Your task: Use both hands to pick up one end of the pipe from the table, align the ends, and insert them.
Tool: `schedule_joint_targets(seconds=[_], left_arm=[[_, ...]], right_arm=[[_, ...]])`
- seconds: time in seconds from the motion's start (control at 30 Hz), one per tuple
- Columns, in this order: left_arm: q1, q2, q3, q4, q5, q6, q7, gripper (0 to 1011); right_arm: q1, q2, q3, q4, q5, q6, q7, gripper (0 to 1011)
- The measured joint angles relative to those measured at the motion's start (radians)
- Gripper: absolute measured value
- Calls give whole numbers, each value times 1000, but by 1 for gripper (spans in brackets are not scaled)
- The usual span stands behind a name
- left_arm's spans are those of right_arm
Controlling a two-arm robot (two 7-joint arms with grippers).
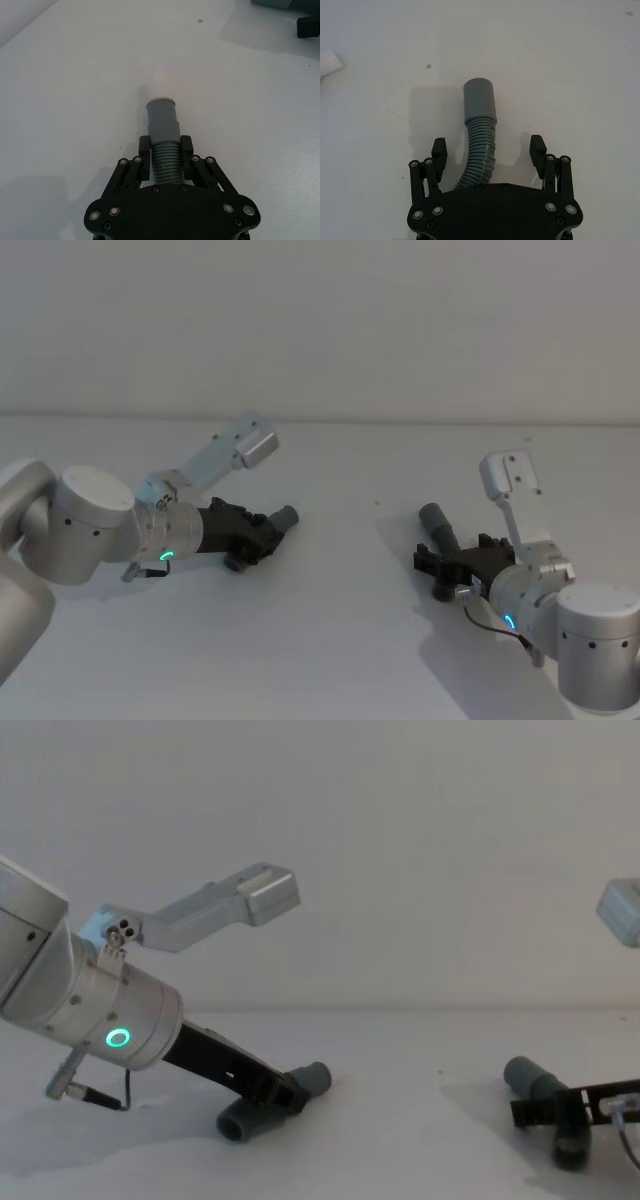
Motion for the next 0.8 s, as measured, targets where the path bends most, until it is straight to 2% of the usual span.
schedule_joint_targets(seconds=[0.13,0.27,0.8], left_arm=[[0,0,0,0,0,0,0,338],[0,0,0,0,0,0,0,338],[0,0,0,0,0,0,0,338]], right_arm=[[3,-9,5,4,1,6,-2,993],[6,-16,8,7,2,10,-5,917],[10,-29,16,13,3,20,-10,439]])
